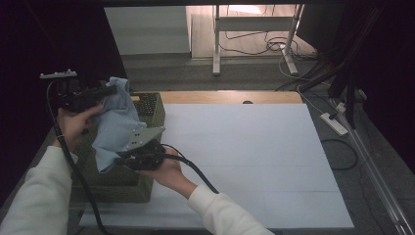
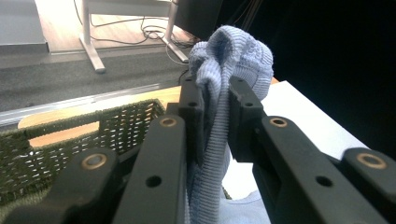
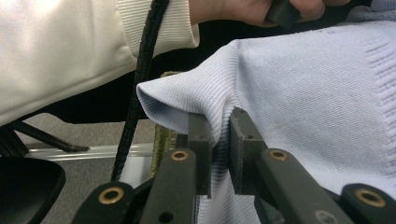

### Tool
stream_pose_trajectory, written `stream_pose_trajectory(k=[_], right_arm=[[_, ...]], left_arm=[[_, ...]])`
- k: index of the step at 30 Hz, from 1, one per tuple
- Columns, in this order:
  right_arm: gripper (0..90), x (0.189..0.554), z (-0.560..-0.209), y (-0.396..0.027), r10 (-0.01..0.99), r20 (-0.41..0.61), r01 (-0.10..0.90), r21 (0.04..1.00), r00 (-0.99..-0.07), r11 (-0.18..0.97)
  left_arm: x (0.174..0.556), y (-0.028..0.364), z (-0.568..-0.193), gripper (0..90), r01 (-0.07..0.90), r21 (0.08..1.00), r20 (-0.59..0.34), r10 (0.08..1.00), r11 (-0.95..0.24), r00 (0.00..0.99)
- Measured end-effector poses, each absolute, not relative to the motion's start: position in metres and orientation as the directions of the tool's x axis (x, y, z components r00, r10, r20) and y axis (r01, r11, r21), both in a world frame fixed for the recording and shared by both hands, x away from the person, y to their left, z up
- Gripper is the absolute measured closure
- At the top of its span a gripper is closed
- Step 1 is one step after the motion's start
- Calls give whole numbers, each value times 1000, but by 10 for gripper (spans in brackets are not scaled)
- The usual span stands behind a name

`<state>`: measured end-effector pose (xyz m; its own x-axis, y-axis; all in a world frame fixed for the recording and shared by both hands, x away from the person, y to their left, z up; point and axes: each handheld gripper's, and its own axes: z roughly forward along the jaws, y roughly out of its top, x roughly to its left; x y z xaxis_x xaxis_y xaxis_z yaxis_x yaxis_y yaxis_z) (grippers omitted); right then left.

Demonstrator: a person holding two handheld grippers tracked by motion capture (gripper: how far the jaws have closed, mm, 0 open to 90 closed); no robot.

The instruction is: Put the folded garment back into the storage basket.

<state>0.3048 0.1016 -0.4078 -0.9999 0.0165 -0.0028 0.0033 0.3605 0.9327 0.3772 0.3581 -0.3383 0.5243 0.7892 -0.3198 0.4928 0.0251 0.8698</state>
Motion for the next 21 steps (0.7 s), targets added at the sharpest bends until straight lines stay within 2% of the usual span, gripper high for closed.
stream_pose_trajectory(k=[21], right_arm=[[806, 309, -416, 115, 13, 17, 21, 932, -1000, 362]], left_arm=[[380, 366, -344, 781, 506, 862, -329, 800, 37, 502]])
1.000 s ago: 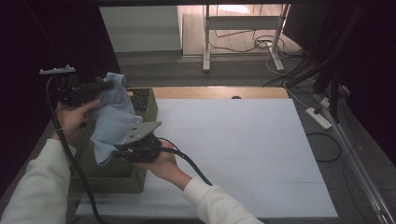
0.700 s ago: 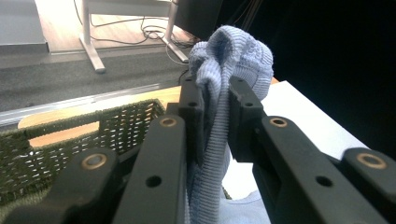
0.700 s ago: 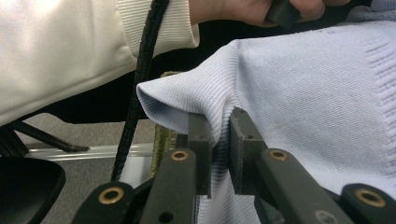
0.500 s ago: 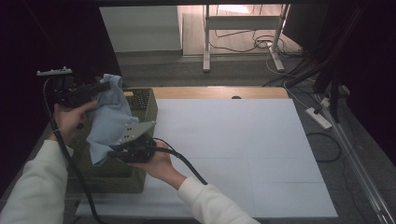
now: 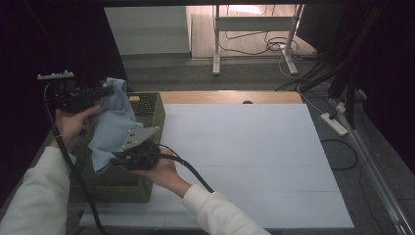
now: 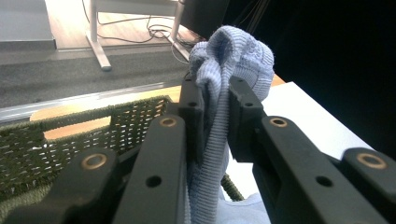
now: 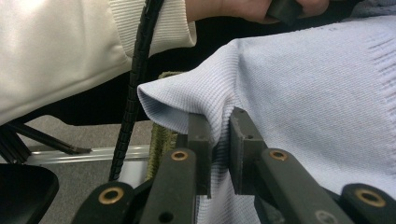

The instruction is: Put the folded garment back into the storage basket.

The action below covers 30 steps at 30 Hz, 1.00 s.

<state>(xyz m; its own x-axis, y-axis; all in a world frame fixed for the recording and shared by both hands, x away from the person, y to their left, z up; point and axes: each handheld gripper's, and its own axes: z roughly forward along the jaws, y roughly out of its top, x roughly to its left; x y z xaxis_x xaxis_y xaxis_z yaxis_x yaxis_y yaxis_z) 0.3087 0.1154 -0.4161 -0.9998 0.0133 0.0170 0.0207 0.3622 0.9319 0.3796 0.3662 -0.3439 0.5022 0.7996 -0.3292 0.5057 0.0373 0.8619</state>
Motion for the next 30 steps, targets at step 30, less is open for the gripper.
stream_pose_trajectory(k=[30], right_arm=[[806, 318, -441, 134, 47, 38, 54, 909, -998, 414]], left_arm=[[400, 360, -372, 781, 564, 826, -330, 816, 6, 474]])
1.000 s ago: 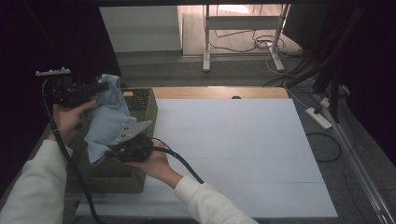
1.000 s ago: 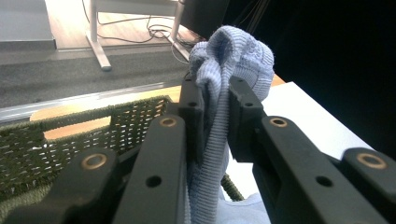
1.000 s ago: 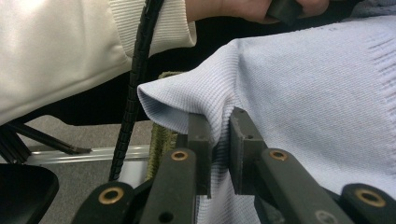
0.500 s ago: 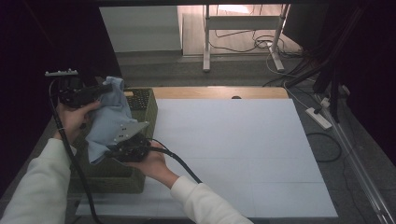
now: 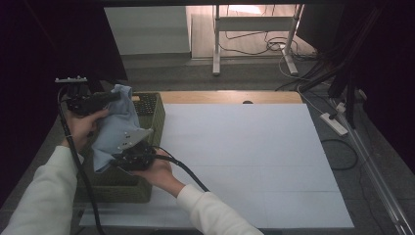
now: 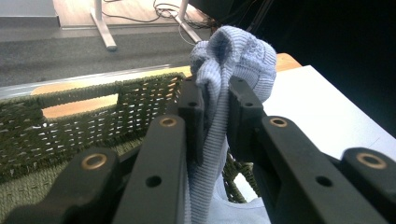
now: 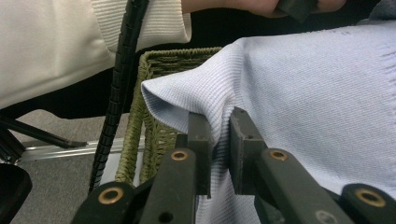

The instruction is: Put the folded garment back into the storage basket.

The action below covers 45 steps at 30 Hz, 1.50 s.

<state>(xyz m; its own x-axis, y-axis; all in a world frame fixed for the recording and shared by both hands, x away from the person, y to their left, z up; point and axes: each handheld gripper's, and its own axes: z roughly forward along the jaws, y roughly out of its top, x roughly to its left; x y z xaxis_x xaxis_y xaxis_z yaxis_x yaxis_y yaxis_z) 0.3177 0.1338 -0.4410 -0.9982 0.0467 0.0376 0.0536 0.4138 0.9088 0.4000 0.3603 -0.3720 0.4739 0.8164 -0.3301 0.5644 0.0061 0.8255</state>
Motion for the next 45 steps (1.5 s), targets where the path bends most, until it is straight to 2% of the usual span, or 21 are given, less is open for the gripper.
stream_pose_trajectory(k=[22, 45], right_arm=[[805, 320, -450, 144, 50, 59, 75, 888, -997, 453], [802, 323, -456, 160, 92, 68, 108, 833, -993, 542]], left_arm=[[405, 360, -387, 781, 593, 805, -343, 818, 4, 461], [414, 368, -412, 780, 634, 773, -386, 813, 27, 436]])
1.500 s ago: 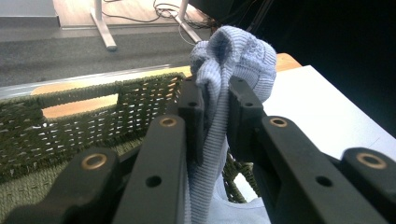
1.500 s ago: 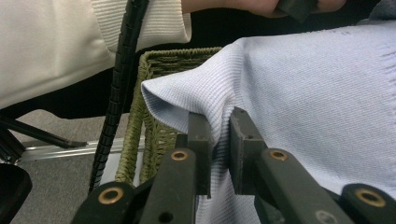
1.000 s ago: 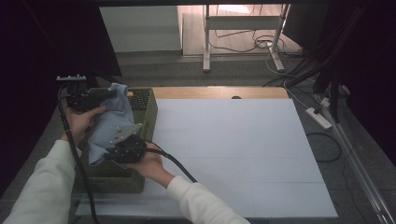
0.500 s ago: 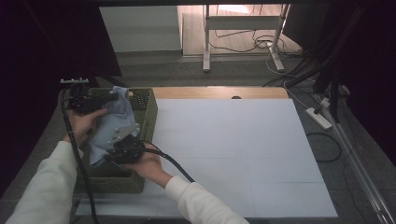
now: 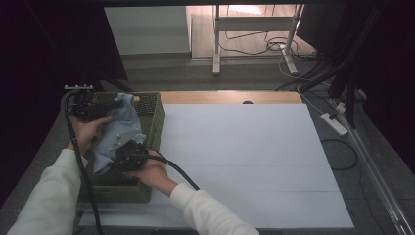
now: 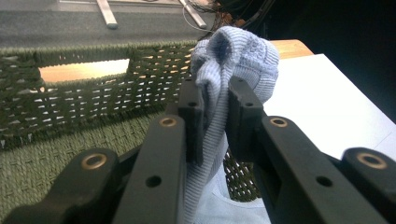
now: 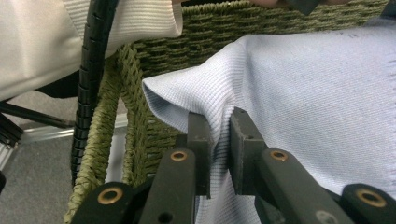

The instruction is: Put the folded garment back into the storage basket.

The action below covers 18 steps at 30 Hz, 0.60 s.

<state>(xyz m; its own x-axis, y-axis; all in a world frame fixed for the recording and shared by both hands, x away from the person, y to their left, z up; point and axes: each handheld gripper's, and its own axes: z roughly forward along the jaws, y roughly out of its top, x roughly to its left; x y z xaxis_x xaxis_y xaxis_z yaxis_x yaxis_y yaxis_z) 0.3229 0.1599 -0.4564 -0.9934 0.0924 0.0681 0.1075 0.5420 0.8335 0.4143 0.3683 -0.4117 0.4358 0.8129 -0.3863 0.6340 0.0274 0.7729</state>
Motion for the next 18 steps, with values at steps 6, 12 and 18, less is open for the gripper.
stream_pose_trajectory(k=[6, 12, 18], right_arm=[[800, 321, -459, 164, 101, 51, 100, 813, -994, 573], [799, 322, -459, 164, 97, 52, 99, 813, -994, 574], [696, 323, -460, 164, 112, 51, 107, 812, -992, 574]], left_arm=[[416, 367, -416, 778, 646, 763, -391, 811, 22, 435], [417, 367, -418, 770, 653, 757, -391, 814, 19, 429], [423, 364, -418, 382, 674, 738, -347, 868, 21, 354]])
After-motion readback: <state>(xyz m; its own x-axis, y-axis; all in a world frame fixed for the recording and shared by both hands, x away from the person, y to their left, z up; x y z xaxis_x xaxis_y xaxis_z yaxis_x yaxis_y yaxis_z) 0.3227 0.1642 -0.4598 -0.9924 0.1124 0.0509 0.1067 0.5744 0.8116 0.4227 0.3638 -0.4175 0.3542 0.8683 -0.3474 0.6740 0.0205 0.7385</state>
